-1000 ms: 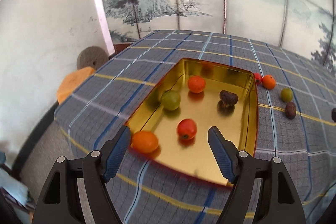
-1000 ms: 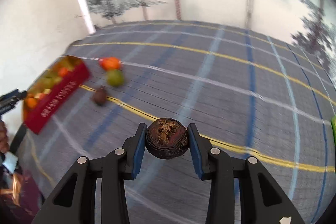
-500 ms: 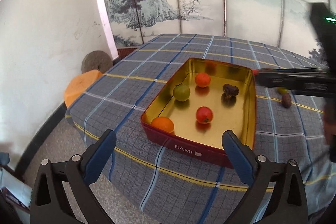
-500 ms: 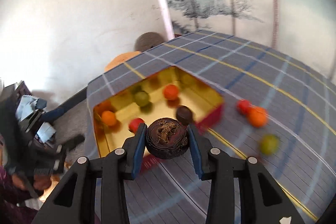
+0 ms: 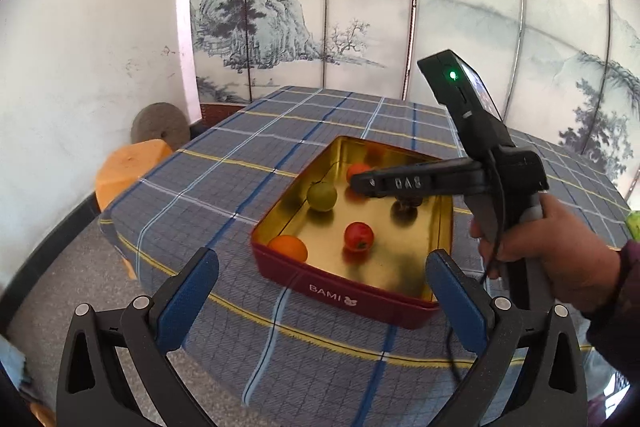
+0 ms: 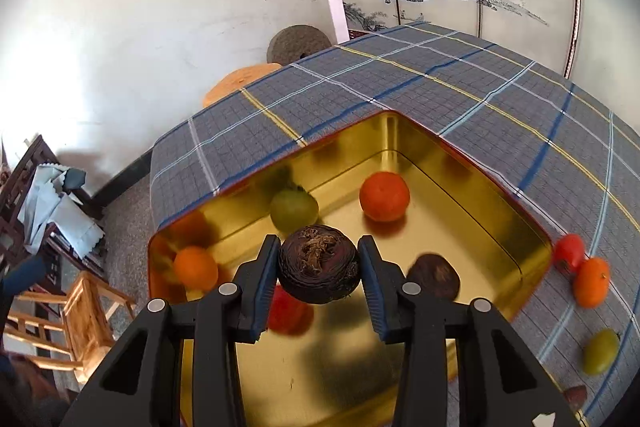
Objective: Organize fruits
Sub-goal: 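Carry the brown round fruit over the tin and open the right gripper, then grasp a tangerine with the right gripper while the left grasps a dark brown fruit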
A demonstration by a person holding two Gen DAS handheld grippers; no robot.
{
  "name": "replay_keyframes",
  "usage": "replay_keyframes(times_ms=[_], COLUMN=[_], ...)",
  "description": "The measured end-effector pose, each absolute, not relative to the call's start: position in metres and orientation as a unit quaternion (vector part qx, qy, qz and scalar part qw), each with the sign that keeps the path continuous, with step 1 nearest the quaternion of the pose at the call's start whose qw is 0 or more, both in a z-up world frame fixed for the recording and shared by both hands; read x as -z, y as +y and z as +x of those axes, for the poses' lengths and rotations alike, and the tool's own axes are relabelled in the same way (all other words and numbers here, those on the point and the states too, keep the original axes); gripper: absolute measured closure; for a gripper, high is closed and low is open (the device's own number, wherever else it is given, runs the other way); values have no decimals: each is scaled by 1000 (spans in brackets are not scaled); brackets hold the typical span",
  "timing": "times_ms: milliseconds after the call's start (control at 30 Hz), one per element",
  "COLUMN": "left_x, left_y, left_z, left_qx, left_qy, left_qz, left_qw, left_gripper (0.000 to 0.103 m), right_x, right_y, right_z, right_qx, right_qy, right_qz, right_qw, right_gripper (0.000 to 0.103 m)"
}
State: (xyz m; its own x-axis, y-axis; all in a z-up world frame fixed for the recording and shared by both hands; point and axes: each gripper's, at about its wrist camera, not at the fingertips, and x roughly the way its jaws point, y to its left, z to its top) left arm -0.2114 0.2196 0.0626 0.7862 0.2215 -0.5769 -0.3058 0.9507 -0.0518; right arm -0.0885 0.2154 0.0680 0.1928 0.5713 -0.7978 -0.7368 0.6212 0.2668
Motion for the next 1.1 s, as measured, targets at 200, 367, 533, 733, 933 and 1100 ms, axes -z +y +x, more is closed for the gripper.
replay_keyframes(times_ms=[200, 367, 533, 733, 933, 1100], left_x=[-59, -56, -53, -48, -46, -45], left_y=[212, 204, 191, 183, 180, 166], left_z=[-209, -204, -196, -189, -177, -164], left_qx=[-127, -99, -89, -86, -81, -64], left_qy=[298, 308, 317, 331, 343, 356], left_qz=[-57, -56, -40, -20, -18, 6], left_qw=[944, 944, 943, 940, 936, 932], left_gripper=[0, 0, 0, 0, 0, 0], right_x=[-93, -101, -92, -76, -51, -32], right_y=[172, 103, 63, 55, 80, 88], right_z=[-86, -81, -55, -20, 4, 18], right_qx=[-416, -368, -326, -300, -312, -318], right_qy=[438, 429, 457, 473, 488, 503], right_qz=[-8, -50, -144, -195, -237, -241], right_qw=[797, 823, 815, 806, 780, 766], right_gripper=[51, 51, 51, 51, 51, 66])
